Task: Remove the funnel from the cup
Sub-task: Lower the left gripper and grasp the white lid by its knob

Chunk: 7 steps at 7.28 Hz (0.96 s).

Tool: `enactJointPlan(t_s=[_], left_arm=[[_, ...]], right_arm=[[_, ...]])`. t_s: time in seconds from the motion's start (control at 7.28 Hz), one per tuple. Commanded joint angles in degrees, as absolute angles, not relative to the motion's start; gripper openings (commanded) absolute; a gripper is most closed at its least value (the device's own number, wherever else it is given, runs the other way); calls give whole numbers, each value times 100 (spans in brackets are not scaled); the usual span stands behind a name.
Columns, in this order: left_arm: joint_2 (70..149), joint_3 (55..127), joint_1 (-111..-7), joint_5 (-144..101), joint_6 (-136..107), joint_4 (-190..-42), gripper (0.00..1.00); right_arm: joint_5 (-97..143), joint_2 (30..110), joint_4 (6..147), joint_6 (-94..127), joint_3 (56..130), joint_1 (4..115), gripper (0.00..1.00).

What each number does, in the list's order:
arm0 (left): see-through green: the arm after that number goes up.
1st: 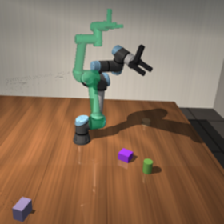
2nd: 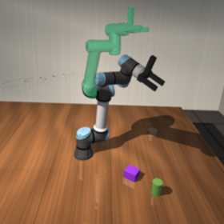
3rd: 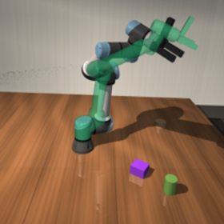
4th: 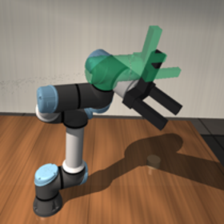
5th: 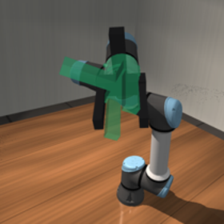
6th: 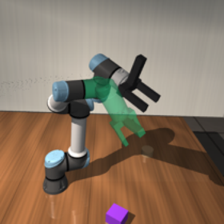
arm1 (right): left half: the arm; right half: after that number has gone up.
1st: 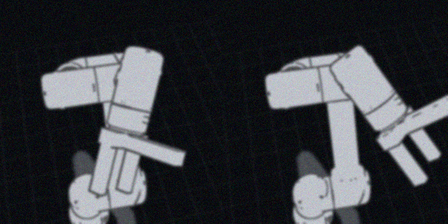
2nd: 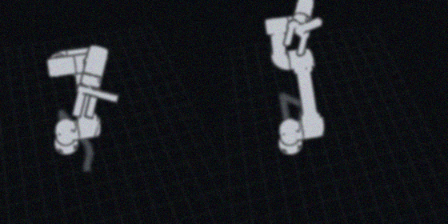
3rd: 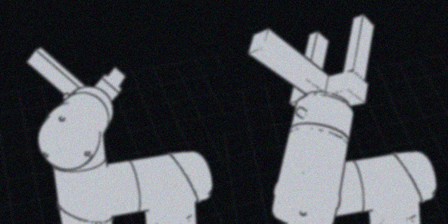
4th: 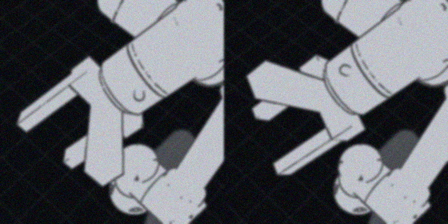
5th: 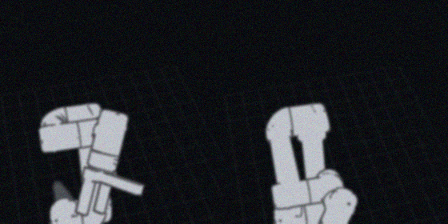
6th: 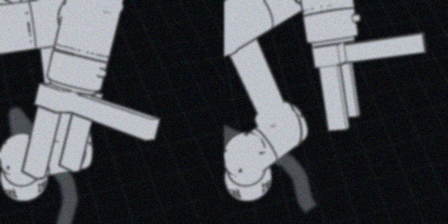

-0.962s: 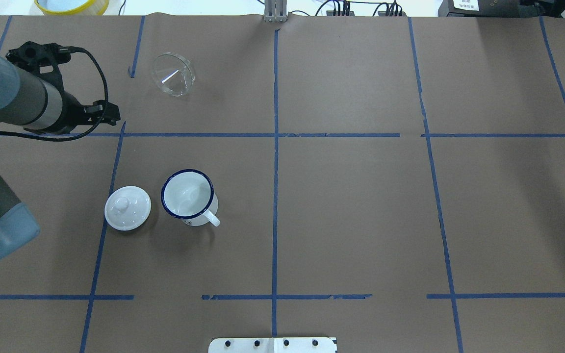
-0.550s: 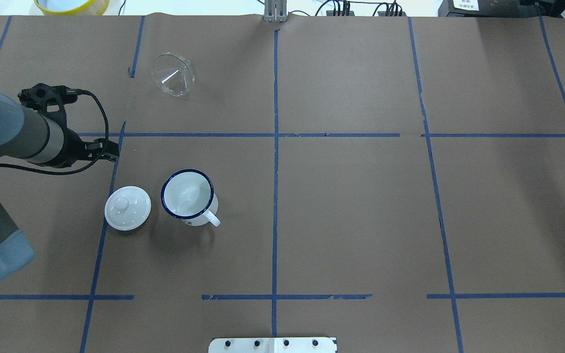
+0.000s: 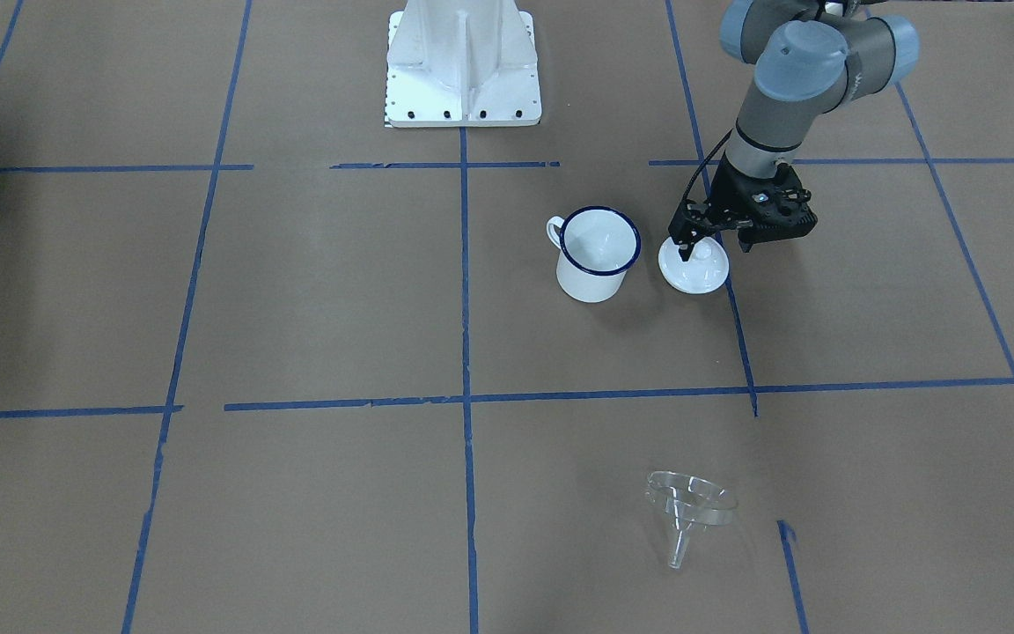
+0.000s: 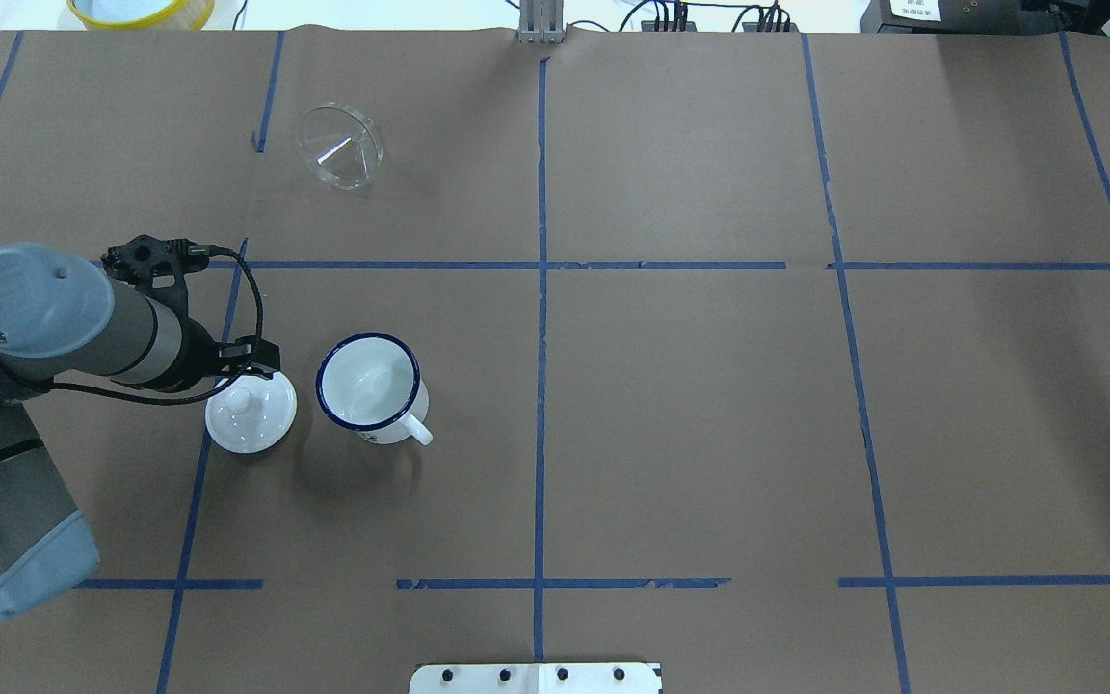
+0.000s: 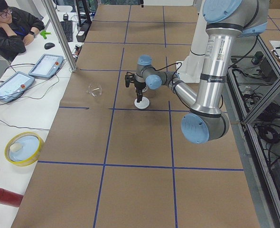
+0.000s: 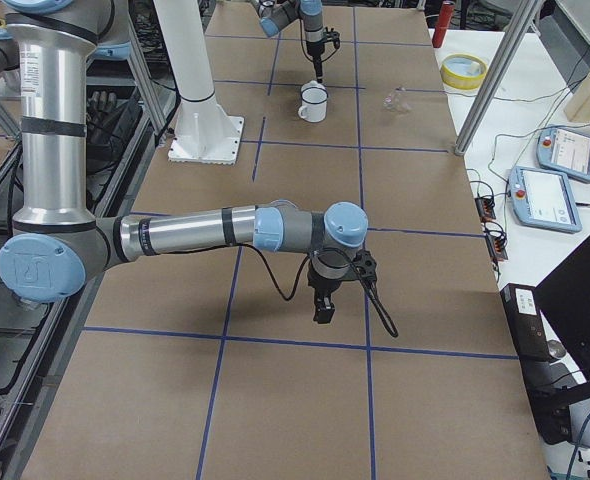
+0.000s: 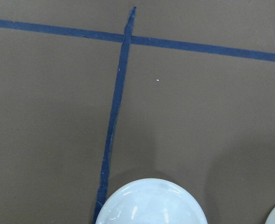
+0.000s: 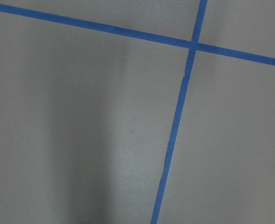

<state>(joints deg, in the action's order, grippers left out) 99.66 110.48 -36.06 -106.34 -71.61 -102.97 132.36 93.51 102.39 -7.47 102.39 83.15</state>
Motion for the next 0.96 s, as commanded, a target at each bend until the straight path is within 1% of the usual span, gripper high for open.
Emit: enactJointPlan(t_s=[0.0, 0.82], left_arm=[[9975, 10952, -3560, -10635, -7172, -10336, 87], [9984, 10794, -3472, -10644, -7137, -10529, 86]], right_arm=[[13236, 9352, 10239, -747, 10239, 8314, 100], [13236, 9352, 10239, -747, 10239, 8314, 100]])
